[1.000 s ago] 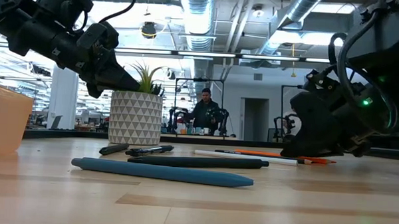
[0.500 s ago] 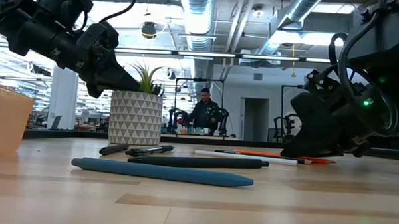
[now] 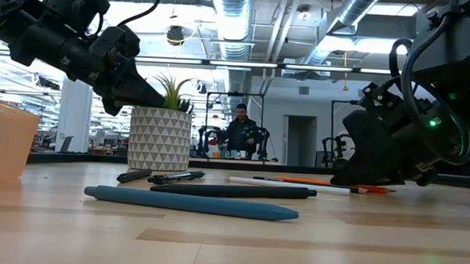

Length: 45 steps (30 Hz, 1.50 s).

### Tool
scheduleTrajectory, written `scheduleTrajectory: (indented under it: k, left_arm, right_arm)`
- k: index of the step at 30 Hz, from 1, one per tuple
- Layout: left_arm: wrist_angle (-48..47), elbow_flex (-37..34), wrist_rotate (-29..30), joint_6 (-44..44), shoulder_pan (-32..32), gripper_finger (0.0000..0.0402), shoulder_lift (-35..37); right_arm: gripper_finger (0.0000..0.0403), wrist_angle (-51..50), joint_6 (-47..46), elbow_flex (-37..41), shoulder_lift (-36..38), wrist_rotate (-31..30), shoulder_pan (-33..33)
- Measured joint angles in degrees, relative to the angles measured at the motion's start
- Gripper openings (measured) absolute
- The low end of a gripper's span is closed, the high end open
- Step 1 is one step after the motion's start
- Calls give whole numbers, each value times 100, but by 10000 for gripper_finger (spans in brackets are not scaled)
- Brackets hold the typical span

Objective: Sort pens & pencils
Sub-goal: Put the orange pencil into the gray bin

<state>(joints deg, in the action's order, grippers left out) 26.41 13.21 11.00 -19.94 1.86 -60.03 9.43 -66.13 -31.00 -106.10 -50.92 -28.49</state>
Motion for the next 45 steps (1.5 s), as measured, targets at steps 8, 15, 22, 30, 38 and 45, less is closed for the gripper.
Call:
scheduleTrajectory:
  k: [8, 15, 22, 30, 38, 45]
  left_arm:
    - [-1, 0, 2, 0, 1, 25, 1]
    - [-7, 0, 4, 0, 1, 25, 0]
    - [-17, 0, 7, 2, 1, 25, 0]
    - [-22, 0, 11, 44, 1, 25, 1]
    - [-24, 0, 11, 44, 1, 25, 1]
    - [-24, 0, 11, 45, -1, 25, 2]
  right_arm:
    - [108, 33, -136, 4, 0, -4, 0]
    - [99, 53, -140, 11, -5, -38, 0]
    - [57, 76, -153, 20, -7, -75, 0]
    - [41, 203, -155, 15, -9, -87, 0]
    - [44, 232, -153, 13, -11, -87, 2]
    - [42, 262, -149, 11, -11, -85, 2]
